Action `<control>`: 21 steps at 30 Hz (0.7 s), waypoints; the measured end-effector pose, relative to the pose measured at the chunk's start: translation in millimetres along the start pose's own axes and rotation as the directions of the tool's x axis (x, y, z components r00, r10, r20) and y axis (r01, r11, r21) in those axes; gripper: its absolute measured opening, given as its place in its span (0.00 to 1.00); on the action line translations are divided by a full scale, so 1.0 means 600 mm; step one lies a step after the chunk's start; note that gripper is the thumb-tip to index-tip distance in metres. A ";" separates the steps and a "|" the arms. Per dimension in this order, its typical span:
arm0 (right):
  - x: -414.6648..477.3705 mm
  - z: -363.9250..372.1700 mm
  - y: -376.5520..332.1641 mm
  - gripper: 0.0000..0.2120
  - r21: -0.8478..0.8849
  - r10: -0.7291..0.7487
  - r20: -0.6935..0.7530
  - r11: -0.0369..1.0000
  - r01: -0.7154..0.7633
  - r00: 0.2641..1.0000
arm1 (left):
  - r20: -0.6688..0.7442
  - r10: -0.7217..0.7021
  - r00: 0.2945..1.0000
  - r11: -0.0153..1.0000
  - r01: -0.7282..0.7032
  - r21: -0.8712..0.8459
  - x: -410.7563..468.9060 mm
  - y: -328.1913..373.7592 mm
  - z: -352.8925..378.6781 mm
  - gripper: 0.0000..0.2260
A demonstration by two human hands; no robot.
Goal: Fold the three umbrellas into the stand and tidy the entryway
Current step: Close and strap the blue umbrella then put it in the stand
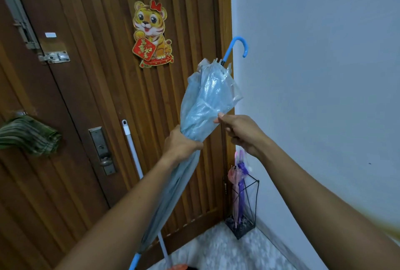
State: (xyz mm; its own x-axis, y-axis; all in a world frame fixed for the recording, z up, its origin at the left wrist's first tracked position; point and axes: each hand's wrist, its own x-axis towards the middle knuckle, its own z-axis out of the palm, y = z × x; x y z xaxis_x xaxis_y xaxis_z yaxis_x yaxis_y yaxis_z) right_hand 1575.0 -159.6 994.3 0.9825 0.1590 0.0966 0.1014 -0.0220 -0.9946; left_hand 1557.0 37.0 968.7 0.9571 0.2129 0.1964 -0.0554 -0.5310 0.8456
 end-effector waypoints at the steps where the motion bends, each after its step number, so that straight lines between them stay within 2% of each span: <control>1: 0.001 -0.002 0.002 0.15 0.011 0.005 -0.007 1.000 -0.005 1.000 | 0.046 0.012 0.999 0.999 -0.010 -0.049 -0.001 0.000 -0.001 0.27; 4: 0.004 -0.013 -0.001 0.13 0.067 0.018 -0.004 0.998 -0.017 1.000 | 0.156 0.058 0.986 0.986 -0.032 -0.161 -0.005 0.002 -0.005 0.29; 8: 0.004 -0.017 -0.012 0.12 0.029 0.024 0.008 0.999 -0.024 1.000 | 0.234 0.123 0.964 0.959 -0.055 -0.278 -0.019 0.010 -0.008 0.31; 10: 0.006 -0.016 -0.009 0.15 0.059 0.033 0.022 0.998 -0.034 0.999 | 0.247 0.138 0.959 0.949 -0.057 -0.310 -0.026 0.012 -0.008 0.28; 15: 0.005 -0.018 -0.005 0.13 0.196 0.027 0.102 0.979 -0.047 0.994 | 0.258 0.119 0.959 0.945 -0.030 -0.326 -0.039 0.019 -0.013 0.22; 21: 0.006 -0.013 0.010 0.12 0.224 -0.002 0.053 0.975 -0.010 0.999 | 0.253 0.149 0.956 0.909 -0.032 -0.416 -0.042 0.016 -0.011 0.17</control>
State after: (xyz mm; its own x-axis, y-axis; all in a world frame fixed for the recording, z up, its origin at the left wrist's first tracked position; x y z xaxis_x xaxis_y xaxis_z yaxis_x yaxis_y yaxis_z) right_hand 1580.2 -167.0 988.8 0.9728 0.2110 0.0960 0.0537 0.1976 -0.9788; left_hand 1530.4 31.8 975.1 0.9785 -0.0833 0.1884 -0.1992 -0.1482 0.9687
